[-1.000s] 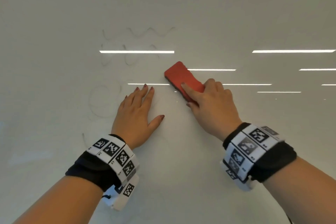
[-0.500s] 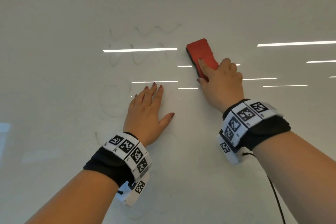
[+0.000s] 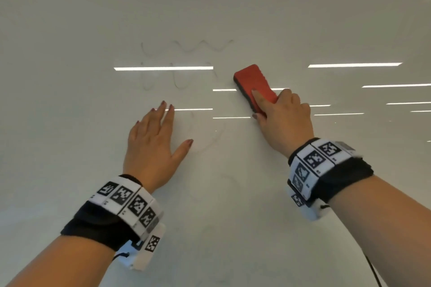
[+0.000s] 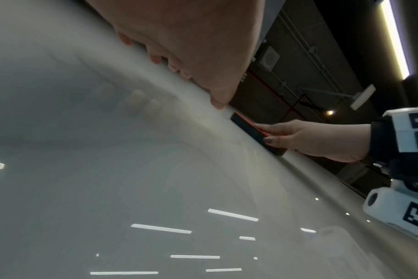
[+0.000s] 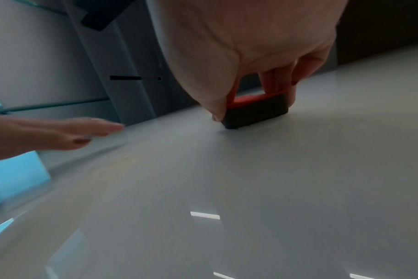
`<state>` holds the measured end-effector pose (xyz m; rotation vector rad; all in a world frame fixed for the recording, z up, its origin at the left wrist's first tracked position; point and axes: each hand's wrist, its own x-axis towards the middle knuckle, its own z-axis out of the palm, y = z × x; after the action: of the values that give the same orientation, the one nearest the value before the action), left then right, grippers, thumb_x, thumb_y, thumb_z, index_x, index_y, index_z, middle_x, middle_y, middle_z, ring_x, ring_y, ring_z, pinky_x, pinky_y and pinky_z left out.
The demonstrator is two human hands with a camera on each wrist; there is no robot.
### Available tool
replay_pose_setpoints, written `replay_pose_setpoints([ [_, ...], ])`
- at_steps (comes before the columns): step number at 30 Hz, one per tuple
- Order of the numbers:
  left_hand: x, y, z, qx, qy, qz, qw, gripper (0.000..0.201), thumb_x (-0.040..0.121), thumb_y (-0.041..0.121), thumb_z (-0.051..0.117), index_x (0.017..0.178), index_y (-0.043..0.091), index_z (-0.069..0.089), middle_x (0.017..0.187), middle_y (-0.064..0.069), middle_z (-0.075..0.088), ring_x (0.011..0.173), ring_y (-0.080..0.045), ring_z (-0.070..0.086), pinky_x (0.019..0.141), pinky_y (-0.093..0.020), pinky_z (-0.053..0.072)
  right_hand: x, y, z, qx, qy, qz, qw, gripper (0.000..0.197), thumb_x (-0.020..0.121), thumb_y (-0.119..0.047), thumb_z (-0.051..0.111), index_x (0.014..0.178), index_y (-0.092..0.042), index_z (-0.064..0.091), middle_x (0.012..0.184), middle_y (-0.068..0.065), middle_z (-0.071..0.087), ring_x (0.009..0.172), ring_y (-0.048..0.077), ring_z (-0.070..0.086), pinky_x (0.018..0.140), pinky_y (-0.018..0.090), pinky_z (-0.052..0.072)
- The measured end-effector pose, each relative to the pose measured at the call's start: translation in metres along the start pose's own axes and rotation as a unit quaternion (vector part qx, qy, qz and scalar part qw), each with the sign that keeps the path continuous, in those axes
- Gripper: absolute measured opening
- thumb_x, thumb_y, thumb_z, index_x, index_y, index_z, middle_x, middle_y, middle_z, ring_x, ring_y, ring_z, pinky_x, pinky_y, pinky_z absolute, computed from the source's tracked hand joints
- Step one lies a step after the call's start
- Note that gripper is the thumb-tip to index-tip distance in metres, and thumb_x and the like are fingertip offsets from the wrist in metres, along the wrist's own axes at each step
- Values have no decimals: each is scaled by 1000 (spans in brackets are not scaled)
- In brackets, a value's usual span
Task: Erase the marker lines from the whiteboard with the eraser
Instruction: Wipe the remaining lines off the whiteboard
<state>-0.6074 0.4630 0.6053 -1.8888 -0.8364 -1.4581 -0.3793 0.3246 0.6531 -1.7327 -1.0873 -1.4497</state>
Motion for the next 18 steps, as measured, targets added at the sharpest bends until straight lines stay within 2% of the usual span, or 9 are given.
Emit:
replay_pose_setpoints([
  [4,-3,-45,-11,14,-9,-35,999,82,83,68,14,151,22,9,158,0,6,144,-22,10,116,-43,13,27,-25,-3,-8,7,24,1000,54,97,-41,39,147,-31,20,116,17,42,103,33,43,83,41,37],
  [8,-11,-62,-6,21,-46,-27,998,85,81,70,10,151,22,10,158,0,7,144,-21,10,116,-42,17,26,-79,-1,6,12,-39,999,54,97,-39,40,147,-31,22,117,15,42,104,32,43,82,41,35],
  [12,-13,-67,-2,20,-49,-17,998,86,80,71,10,151,21,9,158,0,8,145,-20,9,116,-42,16,-4,-123,6,11,9,-85,996,54,96,-39,41,146,-31,25,112,14,44,98,31,44,76,40,33],
  [15,-13,-69,-1,25,-45,-4,999,86,81,70,11,151,20,10,158,-1,9,144,-22,11,115,-43,17,-24,-118,7,4,6,-98,995,53,94,-41,43,144,-33,30,106,12,47,93,30,45,74,39,33],
  [18,-14,-70,-2,15,-44,3,999,82,86,68,17,151,20,9,158,-1,6,145,-22,9,115,-42,15,-29,-89,5,-4,4,-46,999,53,93,-42,43,144,-36,29,105,13,47,94,32,46,77,41,36],
])
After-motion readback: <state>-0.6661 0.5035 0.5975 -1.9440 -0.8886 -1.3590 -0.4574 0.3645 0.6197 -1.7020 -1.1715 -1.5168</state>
